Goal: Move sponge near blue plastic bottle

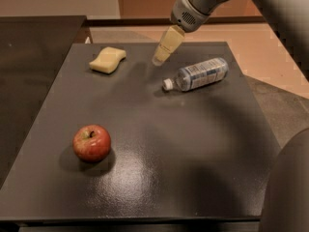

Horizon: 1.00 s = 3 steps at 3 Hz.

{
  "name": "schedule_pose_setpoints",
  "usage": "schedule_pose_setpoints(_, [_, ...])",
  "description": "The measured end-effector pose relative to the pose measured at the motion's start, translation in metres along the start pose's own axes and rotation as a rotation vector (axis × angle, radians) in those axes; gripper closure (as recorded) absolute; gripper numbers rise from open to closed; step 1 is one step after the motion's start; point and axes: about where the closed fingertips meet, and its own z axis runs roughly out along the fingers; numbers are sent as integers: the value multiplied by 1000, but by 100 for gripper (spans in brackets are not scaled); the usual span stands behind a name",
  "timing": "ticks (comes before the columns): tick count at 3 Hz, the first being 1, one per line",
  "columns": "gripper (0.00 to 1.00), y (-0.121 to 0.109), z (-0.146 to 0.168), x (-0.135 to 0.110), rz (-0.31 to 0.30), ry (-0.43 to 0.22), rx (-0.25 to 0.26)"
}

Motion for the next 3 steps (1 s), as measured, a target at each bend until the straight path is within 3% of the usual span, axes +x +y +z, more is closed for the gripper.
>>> schedule_pose_setpoints(2, [0, 0, 61, -47, 17, -34, 1])
schedule_pose_setpoints(3, [0, 2, 83, -56, 39, -53, 17])
